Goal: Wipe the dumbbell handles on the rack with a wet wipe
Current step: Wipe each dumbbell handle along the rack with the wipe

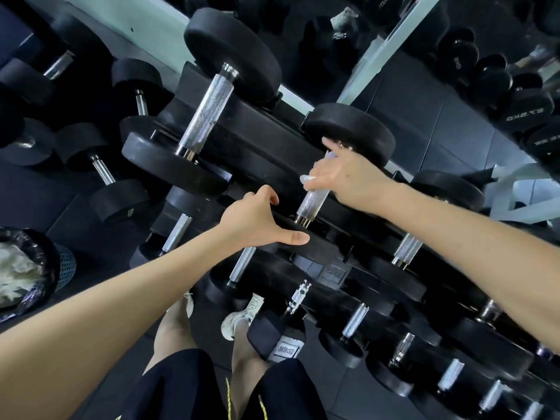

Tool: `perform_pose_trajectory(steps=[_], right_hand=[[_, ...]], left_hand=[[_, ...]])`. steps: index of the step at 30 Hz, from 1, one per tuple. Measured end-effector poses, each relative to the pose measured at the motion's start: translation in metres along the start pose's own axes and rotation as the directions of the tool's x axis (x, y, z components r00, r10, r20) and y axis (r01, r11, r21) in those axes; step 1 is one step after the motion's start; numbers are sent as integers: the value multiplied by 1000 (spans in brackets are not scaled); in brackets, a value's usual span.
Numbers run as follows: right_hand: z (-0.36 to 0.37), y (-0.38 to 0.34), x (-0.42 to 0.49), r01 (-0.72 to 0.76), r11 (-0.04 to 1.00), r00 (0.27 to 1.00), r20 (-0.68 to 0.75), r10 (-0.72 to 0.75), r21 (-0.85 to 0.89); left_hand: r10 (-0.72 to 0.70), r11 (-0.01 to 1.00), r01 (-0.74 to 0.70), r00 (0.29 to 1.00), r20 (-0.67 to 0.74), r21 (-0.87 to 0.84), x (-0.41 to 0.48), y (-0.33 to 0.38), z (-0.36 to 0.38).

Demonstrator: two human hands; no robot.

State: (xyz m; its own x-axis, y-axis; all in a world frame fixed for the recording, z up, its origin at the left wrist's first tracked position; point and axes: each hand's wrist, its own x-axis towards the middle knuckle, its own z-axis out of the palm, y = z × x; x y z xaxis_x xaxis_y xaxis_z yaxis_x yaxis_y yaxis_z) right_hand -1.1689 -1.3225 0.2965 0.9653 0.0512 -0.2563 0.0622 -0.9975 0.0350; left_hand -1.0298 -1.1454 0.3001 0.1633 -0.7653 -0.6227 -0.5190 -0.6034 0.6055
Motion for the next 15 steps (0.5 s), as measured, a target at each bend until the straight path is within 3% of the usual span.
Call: perform_pose_trajectory(steps=[4,5,7,8,10,11,13,15], right_hand=[[8,-31,-10,24,996,998,-52,-20,91],[5,-36,-14,-22,987,996,-78,35,158],[-4,-50,-26,-213,891,945,-148,293,402],[-12,-59,-35,-319,761,863,-158,479,566],[-29,-75,-55,-435,380,581,-68,811,816],[-35,-81,-64,-451,191,436,29,900,872],[-33,-81,-73,-357,-193,244,291,925,914],[-17,-71,-71,-173,-524,182,550,815,834]], left_hand=[[3,1000,-2,1000,-16,20,-1,3,2],[3,1000,-2,1000,-20,24,-1,4,1],[-4,1000,4,1000,-7,21,-1,5,-1],[-9,1000,9,1000,9,20,0,4,-3],[-3,999,1,1000,27,39,1,4,-7],[21,997,-22,1000,16,75,1,6,-9],[118,981,-111,992,-36,156,0,13,-11],[220,963,-201,971,-91,178,2,22,-13]])
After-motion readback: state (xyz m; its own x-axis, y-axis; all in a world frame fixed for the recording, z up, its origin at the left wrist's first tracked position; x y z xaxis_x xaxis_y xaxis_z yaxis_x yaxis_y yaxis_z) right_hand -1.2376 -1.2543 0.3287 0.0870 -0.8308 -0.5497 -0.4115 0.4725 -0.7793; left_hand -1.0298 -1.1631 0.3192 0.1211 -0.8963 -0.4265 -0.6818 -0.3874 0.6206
